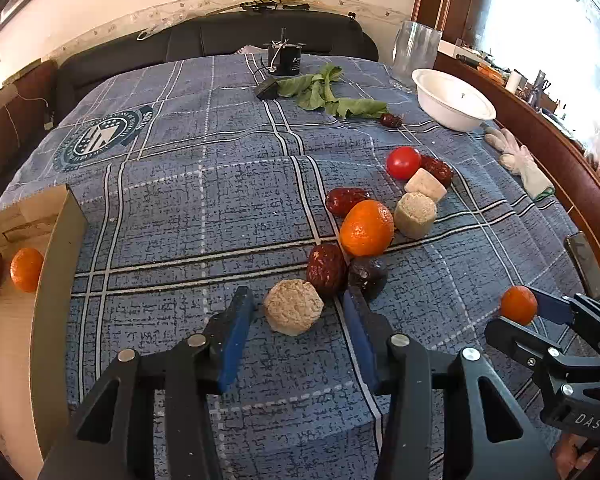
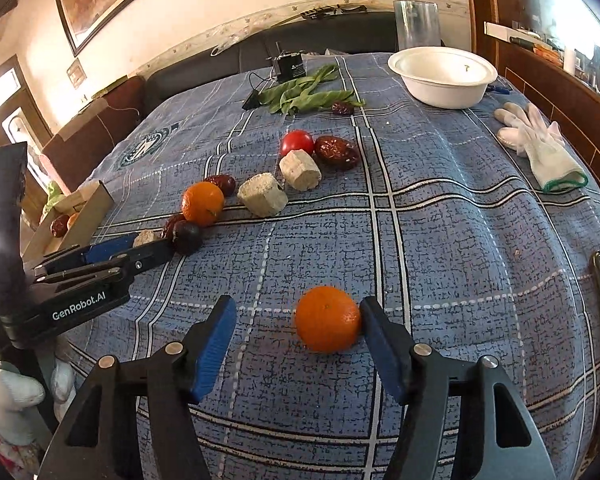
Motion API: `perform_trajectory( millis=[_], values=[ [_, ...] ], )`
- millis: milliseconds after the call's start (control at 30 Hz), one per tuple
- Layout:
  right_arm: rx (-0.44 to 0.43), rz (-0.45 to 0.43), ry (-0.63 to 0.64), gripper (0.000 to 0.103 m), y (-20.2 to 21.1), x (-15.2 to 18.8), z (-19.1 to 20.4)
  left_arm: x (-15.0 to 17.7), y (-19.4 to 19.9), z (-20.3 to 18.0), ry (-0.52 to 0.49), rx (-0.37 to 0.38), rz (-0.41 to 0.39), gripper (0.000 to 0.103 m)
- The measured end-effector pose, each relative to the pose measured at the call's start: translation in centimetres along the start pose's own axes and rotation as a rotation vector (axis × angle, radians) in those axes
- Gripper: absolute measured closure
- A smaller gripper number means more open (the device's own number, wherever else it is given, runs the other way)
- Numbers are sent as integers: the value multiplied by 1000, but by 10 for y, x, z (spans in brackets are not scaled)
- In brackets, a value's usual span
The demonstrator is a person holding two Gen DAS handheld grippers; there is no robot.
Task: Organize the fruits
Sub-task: 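Grasp a round rice cake with the left tool while the right tool grasps an orange, then carry the rice cake and orange into the tray and open both tools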
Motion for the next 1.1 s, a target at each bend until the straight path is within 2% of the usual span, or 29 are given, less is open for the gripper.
perform_trajectory(
  millis=[100, 200, 333, 433, 500, 667, 800, 1000, 1100],
  values=[
    [8, 2, 5, 35, -1, 0, 1, 0, 0, 0, -8, -16, -2, 60],
    [17, 0, 4, 38, -1, 0, 0, 0, 0, 3, 4, -21, -6, 73],
    [20, -3, 1, 44, 0, 1, -1, 1, 1, 3, 4, -29, -10, 74],
    [33, -3, 9, 54, 1, 2, -1, 2, 2, 1, -9, -42, -14, 75],
    [41, 1, 26, 70, 1, 4, 2, 3, 3, 0, -16, -52, -16, 75],
    [40, -6, 53, 71, 4, 5, 8, 4, 4, 6, 13, -68, -11, 75],
    [-27, -40, 26, 71, 21, 9, 14, 14, 17, 11, 35, -57, -10, 75],
    [-73, -64, 36, 71, 42, 10, 34, 25, 77, 23, 105, 38, -92, 74],
    [-107, -70, 68, 70, 49, 7, 59, 29, 107, 44, 165, 46, -132, 74]
  ],
)
Point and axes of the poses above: each gripper's, at about its wrist camera, not at the fingertips, and y roughly against the way its jaws point, z to its left, x to its underside, the point moved 8 cm from there along -y, roughly the way its jaws point, and after that the axes turned 9 degrees about -x, right-handed, at the moved point
